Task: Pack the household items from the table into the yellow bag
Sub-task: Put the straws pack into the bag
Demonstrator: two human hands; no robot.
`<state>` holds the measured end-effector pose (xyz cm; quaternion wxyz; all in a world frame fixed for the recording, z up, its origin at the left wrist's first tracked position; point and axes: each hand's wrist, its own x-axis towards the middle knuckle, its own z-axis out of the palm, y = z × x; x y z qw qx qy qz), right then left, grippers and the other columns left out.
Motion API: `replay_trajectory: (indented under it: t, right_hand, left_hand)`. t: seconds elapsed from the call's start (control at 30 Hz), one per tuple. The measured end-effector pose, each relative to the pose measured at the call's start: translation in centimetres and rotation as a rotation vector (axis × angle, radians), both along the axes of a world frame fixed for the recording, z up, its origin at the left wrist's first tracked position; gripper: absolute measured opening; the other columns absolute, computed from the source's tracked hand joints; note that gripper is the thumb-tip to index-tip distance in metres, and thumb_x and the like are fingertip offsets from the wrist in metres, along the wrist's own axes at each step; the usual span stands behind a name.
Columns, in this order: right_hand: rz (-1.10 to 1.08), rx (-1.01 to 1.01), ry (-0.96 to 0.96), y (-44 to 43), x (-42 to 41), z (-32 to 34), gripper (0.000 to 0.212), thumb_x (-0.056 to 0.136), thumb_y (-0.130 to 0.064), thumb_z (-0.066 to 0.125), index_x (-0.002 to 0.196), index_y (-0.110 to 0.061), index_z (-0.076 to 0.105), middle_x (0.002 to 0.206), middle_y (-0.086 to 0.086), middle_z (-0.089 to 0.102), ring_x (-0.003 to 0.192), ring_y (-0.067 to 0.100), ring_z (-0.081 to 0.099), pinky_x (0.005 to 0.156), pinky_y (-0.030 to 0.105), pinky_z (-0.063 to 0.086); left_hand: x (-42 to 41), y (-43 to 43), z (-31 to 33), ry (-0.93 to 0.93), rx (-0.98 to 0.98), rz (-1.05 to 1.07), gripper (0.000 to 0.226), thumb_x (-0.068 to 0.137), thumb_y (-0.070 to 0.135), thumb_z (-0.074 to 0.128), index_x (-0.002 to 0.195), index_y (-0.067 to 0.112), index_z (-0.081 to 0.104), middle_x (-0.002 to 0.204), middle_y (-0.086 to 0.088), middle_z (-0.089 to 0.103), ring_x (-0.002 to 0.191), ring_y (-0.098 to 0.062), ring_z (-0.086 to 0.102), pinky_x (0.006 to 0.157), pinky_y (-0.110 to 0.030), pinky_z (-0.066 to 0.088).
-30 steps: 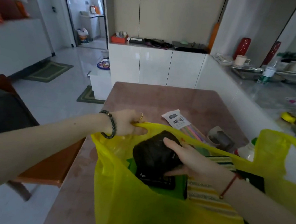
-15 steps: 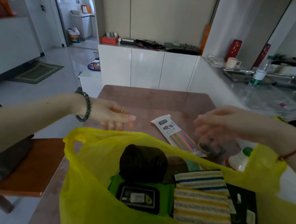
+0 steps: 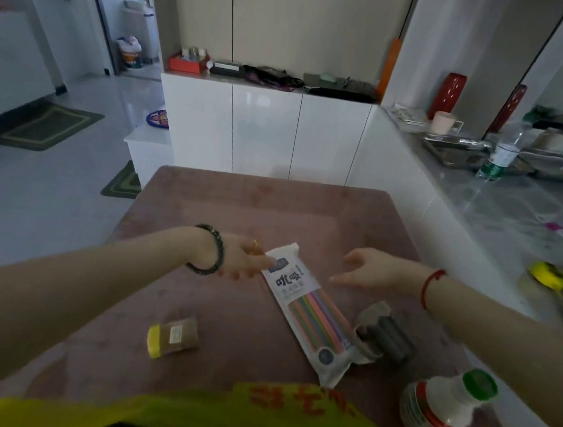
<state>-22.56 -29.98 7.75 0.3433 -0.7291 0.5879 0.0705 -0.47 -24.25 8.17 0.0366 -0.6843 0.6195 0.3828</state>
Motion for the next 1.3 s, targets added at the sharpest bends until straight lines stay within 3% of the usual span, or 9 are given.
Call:
replay_trajectory:
  t: [0.13, 0.3, 0.5, 0.63, 0.77, 0.9, 1.0, 1.1, 1.3]
  right_hand:
    - [-0.009, 0.079, 0.007, -3.4, 1.8, -6.6, 0.091, 0.078, -0.042, 0.068, 0.145, -0.007, 0.019, 0.152, 0.010, 0.027, 0.135, 0.025, 0.035, 0.106, 0.033, 0.035]
    - [-0.115, 0.147, -0.090, -4.4, 2.5, -13.0, 0.096, 0.069, -0.040, 0.077, 0.139, -0.005, 0.023, 0.140, 0.011, 0.043, 0.125, 0.027, 0.046, 0.099, 0.035, 0.044]
    - [-0.179, 0.143, -0.181, -3.8, 2.6, -14.7, 0.050, 0.064, -0.028, 0.082, 0.105, -0.006, 0.063, 0.109, 0.010, 0.068, 0.088, 0.019, 0.064, 0.074, 0.028, 0.054]
    - [-0.189, -0.072, -0.419, -1.9, 3.6, -10.4, 0.041, 0.069, -0.023, 0.079, 0.105, -0.009, 0.065, 0.100, 0.006, 0.070, 0.080, 0.015, 0.062, 0.066, 0.023, 0.052]
    - [-0.194, -0.196, -0.786, 1.9, 4.0, -2.2, 0.053, 0.072, -0.015, 0.076, 0.121, -0.016, 0.054, 0.104, -0.005, 0.065, 0.087, 0.008, 0.063, 0.064, 0.016, 0.052]
    - [-0.110, -0.274, -0.925, 7.3, 3.2, 5.8, 0.049, 0.075, -0.017, 0.073, 0.120, -0.017, 0.054, 0.108, -0.003, 0.067, 0.093, 0.011, 0.067, 0.077, 0.023, 0.057]
    - [-0.060, -0.332, -0.991, 11.8, 1.7, 10.0, 0.028, 0.079, -0.015, 0.069, 0.101, -0.028, 0.058, 0.099, -0.011, 0.067, 0.088, 0.003, 0.067, 0.078, 0.021, 0.056]
    - [-0.021, -0.436, -1.025, 16.2, 0.0, 12.9, 0.028, 0.077, -0.013, 0.069, 0.098, -0.028, 0.058, 0.097, -0.014, 0.066, 0.088, 0.001, 0.067, 0.076, 0.020, 0.056]
    - [0.140, -0.522, -1.027, 24.9, -2.4, 13.2, 0.050, 0.061, -0.029, 0.081, 0.106, -0.028, 0.059, 0.106, -0.015, 0.070, 0.099, 0.003, 0.067, 0.083, 0.020, 0.055]
  left_hand:
    - [-2.0, -2.5, -4.3, 0.004, 0.099, -0.026, 0.051, 0.093, 0.047, 0.032, 0.134, 0.017, 0.040, 0.126, -0.005, 0.055, 0.096, -0.019, 0.053, 0.078, -0.028, 0.044]
    - [-2.7, -3.8, -9.3, 0.051, 0.198, 0.059, 0.055, 0.094, 0.047, 0.031, 0.139, 0.017, 0.030, 0.139, -0.007, 0.045, 0.118, -0.025, 0.053, 0.092, -0.033, 0.045]
    - [-2.7, -3.1, -9.8, 0.179, 0.260, 0.211, 0.057, 0.094, 0.044, 0.031, 0.142, 0.016, 0.022, 0.140, -0.010, 0.043, 0.121, -0.028, 0.051, 0.097, -0.038, 0.047]
    - [-1.8, -1.8, -6.5, 0.242, 0.193, 0.327, 0.065, 0.091, 0.052, 0.033, 0.143, 0.015, 0.022, 0.142, -0.011, 0.040, 0.123, -0.029, 0.048, 0.099, -0.041, 0.045]
    - [-1.8, 1.4, -1.5, 0.552, -0.058, 0.397, 0.057, 0.088, 0.051, 0.040, 0.136, 0.022, 0.034, 0.139, -0.008, 0.045, 0.117, -0.026, 0.051, 0.095, -0.041, 0.045]
    - [-2.4, 5.4, 4.0, 0.691, -0.416, 0.310, 0.025, 0.081, 0.054, 0.048, 0.097, 0.036, 0.057, 0.116, 0.004, 0.060, 0.116, -0.019, 0.055, 0.105, -0.045, 0.040]
    - [-2.8, 8.6, 6.7, 0.722, -0.442, 0.200, 0.050, 0.064, 0.072, 0.055, 0.100, 0.036, 0.059, 0.115, 0.007, 0.064, 0.115, -0.018, 0.058, 0.103, -0.046, 0.043]
    - [-3.5, 12.7, 8.0, 0.511, -0.366, -0.124, 0.035, 0.073, 0.064, 0.049, 0.101, 0.043, 0.050, 0.115, 0.014, 0.058, 0.116, -0.011, 0.053, 0.102, -0.037, 0.044]
    - [-2.9, 18.3, 6.5, -0.200, -0.225, -0.521, 0.068, 0.079, 0.048, 0.060, 0.133, 0.015, 0.036, 0.134, 0.002, 0.048, 0.119, -0.018, 0.049, 0.101, -0.028, 0.041]
